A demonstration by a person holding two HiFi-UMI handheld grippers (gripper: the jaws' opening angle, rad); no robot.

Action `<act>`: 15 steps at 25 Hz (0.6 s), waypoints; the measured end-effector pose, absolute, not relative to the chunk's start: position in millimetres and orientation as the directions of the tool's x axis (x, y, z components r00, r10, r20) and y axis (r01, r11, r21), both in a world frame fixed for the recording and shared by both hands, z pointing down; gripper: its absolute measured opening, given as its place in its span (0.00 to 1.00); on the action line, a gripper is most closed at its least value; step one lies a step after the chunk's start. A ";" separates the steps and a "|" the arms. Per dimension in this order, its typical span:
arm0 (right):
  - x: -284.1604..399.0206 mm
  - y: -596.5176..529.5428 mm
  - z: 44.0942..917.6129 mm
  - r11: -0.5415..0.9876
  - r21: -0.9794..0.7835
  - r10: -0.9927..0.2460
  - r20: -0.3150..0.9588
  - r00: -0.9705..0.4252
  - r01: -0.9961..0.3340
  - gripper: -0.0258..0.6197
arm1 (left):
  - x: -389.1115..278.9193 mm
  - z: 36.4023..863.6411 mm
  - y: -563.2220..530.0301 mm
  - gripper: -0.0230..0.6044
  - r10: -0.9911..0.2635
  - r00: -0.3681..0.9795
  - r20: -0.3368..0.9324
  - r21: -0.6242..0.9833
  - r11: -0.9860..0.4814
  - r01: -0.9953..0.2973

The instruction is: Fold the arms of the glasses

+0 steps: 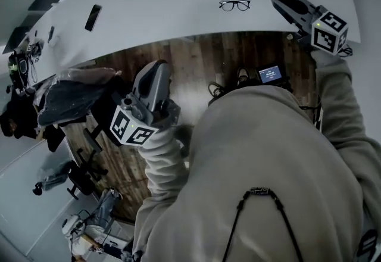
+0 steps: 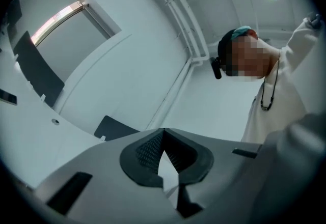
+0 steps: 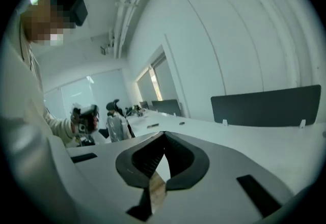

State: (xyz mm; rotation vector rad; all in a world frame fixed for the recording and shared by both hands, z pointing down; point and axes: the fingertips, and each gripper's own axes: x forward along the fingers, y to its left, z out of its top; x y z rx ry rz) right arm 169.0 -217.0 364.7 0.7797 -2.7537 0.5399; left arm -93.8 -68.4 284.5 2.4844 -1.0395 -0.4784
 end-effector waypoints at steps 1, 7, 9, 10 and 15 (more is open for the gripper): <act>173.2 -207.3 350.0 0.782 -0.317 -0.471 0.263 -0.842 -0.536 0.07 | -86.3 286.6 -75.3 0.04 -0.719 0.681 -0.136 0.477 -0.650 -0.591; 208.3 -161.0 299.1 0.742 -0.401 -0.551 0.092 -0.829 -0.538 0.07 | -29.5 280.5 -100.4 0.04 -0.618 0.778 -0.113 0.436 -0.735 -0.520; 210.9 -149.5 297.1 0.745 -0.410 -0.550 0.070 -0.833 -0.526 0.07 | -14.6 278.5 -103.8 0.04 -0.603 0.791 -0.109 0.419 -0.749 -0.513; 210.3 -145.9 297.0 0.751 -0.408 -0.544 0.064 -0.836 -0.520 0.07 | -8.7 276.4 -106.7 0.04 -0.598 0.793 -0.117 0.418 -0.754 -0.507; 202.5 -139.2 284.3 0.782 -0.377 -0.526 0.028 -0.850 -0.496 0.07 | 19.5 263.3 -118.8 0.04 -0.560 0.818 -0.132 0.383 -0.790 -0.479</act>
